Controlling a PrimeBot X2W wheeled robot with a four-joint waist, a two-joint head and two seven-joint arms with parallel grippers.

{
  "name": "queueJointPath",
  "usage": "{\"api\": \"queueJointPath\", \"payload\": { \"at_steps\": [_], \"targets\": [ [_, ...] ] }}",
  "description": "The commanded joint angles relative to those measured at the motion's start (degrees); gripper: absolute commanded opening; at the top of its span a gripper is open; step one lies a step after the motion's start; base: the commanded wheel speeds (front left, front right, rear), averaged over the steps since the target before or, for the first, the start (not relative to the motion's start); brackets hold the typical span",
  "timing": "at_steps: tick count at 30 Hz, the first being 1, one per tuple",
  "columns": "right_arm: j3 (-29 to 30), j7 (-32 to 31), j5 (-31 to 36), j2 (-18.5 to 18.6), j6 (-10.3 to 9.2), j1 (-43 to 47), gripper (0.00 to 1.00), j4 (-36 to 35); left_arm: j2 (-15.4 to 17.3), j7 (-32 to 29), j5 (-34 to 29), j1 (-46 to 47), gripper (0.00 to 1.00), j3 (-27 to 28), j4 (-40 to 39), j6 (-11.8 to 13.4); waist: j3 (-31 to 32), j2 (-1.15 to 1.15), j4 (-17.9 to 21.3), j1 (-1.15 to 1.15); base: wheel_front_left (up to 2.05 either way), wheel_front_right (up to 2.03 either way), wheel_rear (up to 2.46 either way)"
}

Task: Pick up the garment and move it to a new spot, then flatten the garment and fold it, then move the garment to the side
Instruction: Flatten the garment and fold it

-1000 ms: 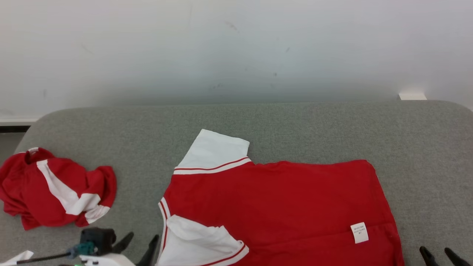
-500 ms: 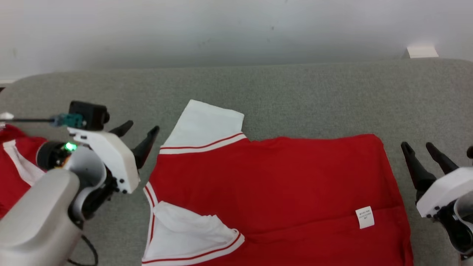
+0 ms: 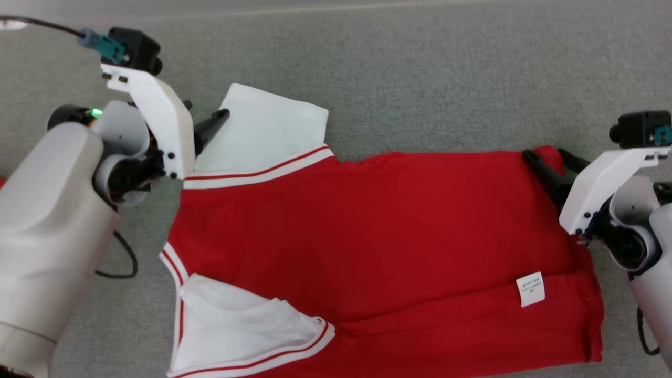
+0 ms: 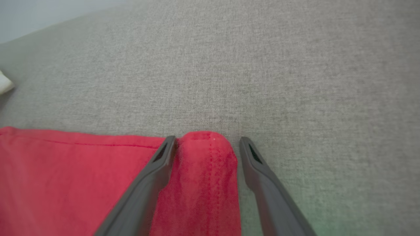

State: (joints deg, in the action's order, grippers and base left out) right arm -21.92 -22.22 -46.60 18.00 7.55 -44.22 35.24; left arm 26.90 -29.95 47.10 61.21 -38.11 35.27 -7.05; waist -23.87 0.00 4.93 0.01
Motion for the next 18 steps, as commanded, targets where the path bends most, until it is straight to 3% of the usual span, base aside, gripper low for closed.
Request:
{"api": "queueJointPath", "payload": {
  "at_steps": [1,15,16,17,18],
  "targets": [
    [-1.42,-1.00,-0.93,0.34,-0.13,-0.59,1.00,0.64,-0.06,-0.02,0.14,1.61,1.00,-0.31,0.92,-0.18,-1.59,0.00,0.84,-0.01,0.00,0.00,0.00],
    [-17.11,-5.28,-11.66,2.18,0.10,-3.57,1.00,-2.89,0.11,-2.78,4.34,9.25,1.00,-8.84,7.82,-0.38,-5.28,0.00,3.79,-0.01,0.00,0.00,0.00],
    [-18.32,-5.53,-12.31,2.63,0.14,-3.51,0.65,-3.53,0.20,-3.12,4.94,9.36,0.49,-9.54,7.99,-0.39,-5.20,0.00,3.86,-0.01,0.00,0.00,0.00],
    [-19.36,-5.23,-12.70,3.10,0.14,-3.61,0.20,-4.03,0.31,-3.00,5.39,9.50,0.04,-10.20,8.05,-0.40,-5.10,0.00,3.91,-0.01,0.00,0.00,0.00],
    [-20.02,-4.29,-13.09,3.59,0.14,-3.61,0.00,-4.26,0.37,-2.59,5.83,9.52,0.00,-10.73,8.18,-0.40,-4.89,0.00,3.92,-0.01,0.00,0.00,0.00]
  ]
}}
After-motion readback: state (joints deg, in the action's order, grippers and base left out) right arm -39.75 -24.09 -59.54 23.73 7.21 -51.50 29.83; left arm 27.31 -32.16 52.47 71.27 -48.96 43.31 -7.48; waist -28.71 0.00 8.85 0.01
